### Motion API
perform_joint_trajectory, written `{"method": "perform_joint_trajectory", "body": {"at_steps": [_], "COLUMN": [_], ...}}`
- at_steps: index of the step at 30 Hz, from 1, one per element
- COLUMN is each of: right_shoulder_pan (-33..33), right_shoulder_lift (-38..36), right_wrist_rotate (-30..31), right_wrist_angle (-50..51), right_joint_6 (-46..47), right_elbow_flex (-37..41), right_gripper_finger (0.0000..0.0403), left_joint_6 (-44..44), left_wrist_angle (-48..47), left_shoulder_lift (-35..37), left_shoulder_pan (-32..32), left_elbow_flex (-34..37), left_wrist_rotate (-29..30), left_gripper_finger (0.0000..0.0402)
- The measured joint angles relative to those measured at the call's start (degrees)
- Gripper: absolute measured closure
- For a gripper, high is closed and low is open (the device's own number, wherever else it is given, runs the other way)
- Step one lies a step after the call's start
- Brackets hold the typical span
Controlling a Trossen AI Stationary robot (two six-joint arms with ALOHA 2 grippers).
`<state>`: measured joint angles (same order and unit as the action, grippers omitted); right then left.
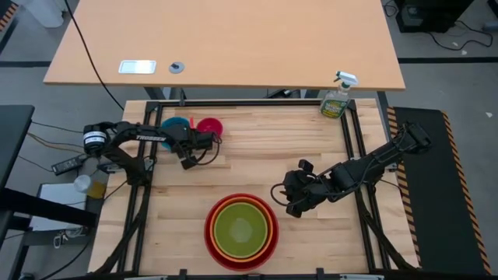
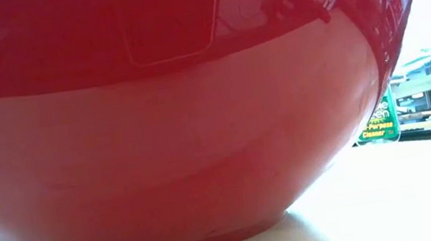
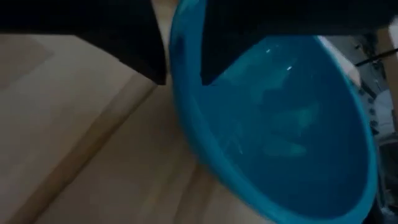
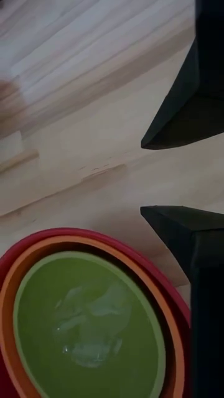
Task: Nest bowls inside each other
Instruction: Stack the blue bowl into the green bowl
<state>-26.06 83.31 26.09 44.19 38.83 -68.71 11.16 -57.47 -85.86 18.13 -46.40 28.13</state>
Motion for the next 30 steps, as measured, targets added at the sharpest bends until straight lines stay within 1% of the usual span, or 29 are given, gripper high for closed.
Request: {"method": "perform_joint_trajectory", "body": {"at_steps": [3,4,5,7,9,12,14,15,17,19,21,25,28,30], "right_shoulder_pan": [0.0,0.01,0.0,0.0,0.0,0.01,0.05,0.2,0.35,0.39,0.39,0.39,0.39,0.39], "right_shoulder_lift": [0.0,0.0,0.0,0.0,0.0,0.0,0.0,0.0,0.0,0.0,0.02,0.04,0.04,0.04], "right_wrist_rotate": [-0.04,-0.03,-0.04,-0.07,-0.13,-0.4,-1.61,-2.12,-2.64,-2.61,-2.61,-3.71,-3.74,-3.74], "right_wrist_angle": [-0.03,-0.02,-0.03,-0.03,-0.03,-0.02,0.0,0.03,-0.03,0.31,1.04,1.03,0.93,0.97], "right_joint_6": [0.0,0.0,0.0,0.0,0.0,0.11,0.34,0.39,0.42,0.65,1.52,3.77,5.93,7.06], "right_elbow_flex": [0.0,0.0,0.0,0.0,0.0,0.0,0.0,0.0,0.1,0.65,1.39,4.68,6.74,7.61], "right_gripper_finger": [0.0239,0.0239,0.0239,0.0239,0.0239,0.0239,0.0239,0.0239,0.0239,0.0239,0.0239,0.0239,0.0239,0.0239], "left_joint_6": [-0.46,-0.58,-1.09,-1.6,-1.74,-1.06,-0.41,-0.72,-2.34,-4.62,-7.38,-12.76,-14.77,-15.6], "left_wrist_angle": [-0.77,-1.18,-1.6,-2.18,-4.77,-10.17,-13.14,-13.94,-13.18,-11.95,-8.59,1.16,7.56,8.69], "left_shoulder_lift": [-0.04,-0.02,-0.02,-0.02,-0.02,0.01,0.82,1.42,3.34,4.86,6.09,5.97,3.45,0.91], "left_shoulder_pan": [-0.46,-0.7,-0.98,-1.6,-2.37,-4.77,-7.9,-9.9,-14.72,-20.9,-27.77,-41.35,-48.65,-52.13], "left_elbow_flex": [-0.27,-0.46,-0.76,-1.59,-3.05,-7.23,-10.59,-12.51,-16.34,-19.86,-22.25,-23.86,-25.3,-27.57], "left_wrist_rotate": [-1.16,-1.57,-1.12,-1.61,-1.57,-1.23,-1.27,-1.75,-4.49,-6.72,-7.2,-7.21,-5.16,-2.72], "left_gripper_finger": [0.0365,0.038,0.0387,0.0385,0.0381,0.0382,0.0385,0.0385,0.0385,0.0383,0.0382,0.0382,0.0382,0.0382]}}
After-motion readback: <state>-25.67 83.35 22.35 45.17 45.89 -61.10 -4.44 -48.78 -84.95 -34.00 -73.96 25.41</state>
